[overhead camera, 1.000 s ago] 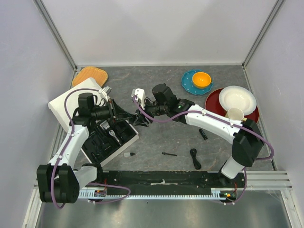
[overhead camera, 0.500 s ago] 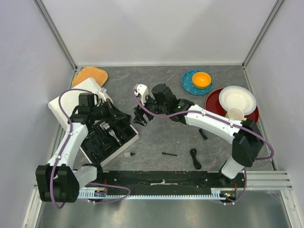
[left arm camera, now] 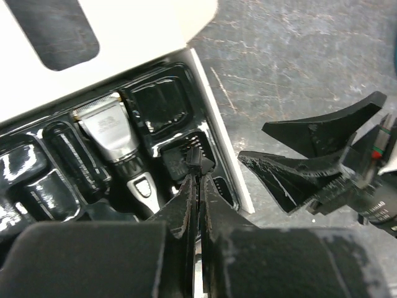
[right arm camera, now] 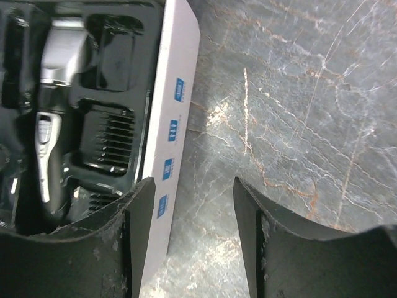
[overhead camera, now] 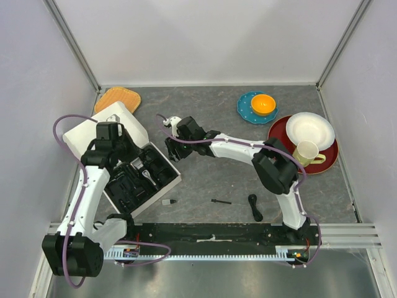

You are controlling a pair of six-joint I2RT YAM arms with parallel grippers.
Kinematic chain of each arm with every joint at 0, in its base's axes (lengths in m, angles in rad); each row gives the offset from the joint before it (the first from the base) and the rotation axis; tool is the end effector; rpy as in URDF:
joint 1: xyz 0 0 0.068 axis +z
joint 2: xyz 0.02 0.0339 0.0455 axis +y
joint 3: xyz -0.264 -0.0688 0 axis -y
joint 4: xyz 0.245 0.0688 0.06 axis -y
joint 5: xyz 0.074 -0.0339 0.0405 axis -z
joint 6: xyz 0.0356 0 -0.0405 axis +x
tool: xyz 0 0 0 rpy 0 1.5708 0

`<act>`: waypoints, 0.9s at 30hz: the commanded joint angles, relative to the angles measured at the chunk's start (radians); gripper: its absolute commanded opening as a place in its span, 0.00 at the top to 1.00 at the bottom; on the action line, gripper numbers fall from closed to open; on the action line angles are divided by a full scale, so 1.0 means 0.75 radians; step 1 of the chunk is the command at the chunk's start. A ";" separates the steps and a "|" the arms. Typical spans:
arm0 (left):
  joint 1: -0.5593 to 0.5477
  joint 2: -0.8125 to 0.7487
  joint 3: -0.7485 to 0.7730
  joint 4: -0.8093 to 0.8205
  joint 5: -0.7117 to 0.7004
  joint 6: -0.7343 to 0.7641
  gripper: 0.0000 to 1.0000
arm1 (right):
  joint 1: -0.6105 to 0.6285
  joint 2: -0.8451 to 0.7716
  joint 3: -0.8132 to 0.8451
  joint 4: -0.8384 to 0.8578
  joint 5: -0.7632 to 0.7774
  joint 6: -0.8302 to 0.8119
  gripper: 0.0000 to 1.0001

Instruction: Sort the hair-cutting tools

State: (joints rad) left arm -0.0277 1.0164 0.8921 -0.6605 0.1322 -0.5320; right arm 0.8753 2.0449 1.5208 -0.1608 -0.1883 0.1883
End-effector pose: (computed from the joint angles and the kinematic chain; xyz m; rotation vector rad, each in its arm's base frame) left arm 0.2087 -0.0105 0.2899 -0.5321 2.3280 -0.4252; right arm 0.2942 0.3629 0.2088 -0.8939 2.1853 0.7594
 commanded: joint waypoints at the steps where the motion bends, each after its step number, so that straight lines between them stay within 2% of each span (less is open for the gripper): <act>1: 0.008 -0.034 0.056 -0.056 -0.156 0.069 0.98 | 0.009 0.069 0.124 0.028 -0.025 0.076 0.39; 7: 0.012 -0.024 0.044 -0.052 -0.144 0.067 0.98 | 0.011 0.106 0.116 0.177 -0.107 0.148 0.41; 13: 0.014 -0.028 0.044 -0.050 -0.150 0.071 0.98 | 0.027 0.057 0.028 0.314 0.003 0.211 0.41; 20: 0.018 -0.028 0.040 -0.044 -0.150 0.071 0.98 | 0.081 0.108 0.079 0.237 -0.025 0.170 0.39; 27: 0.021 -0.026 0.028 -0.036 -0.129 0.077 0.98 | 0.087 0.163 0.146 0.149 0.116 0.174 0.48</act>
State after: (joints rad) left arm -0.0170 1.0050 0.8948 -0.7055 0.0353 -0.5152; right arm 0.9440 2.1372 1.5669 -0.0212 -0.1768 0.3191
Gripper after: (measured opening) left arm 0.035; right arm 0.541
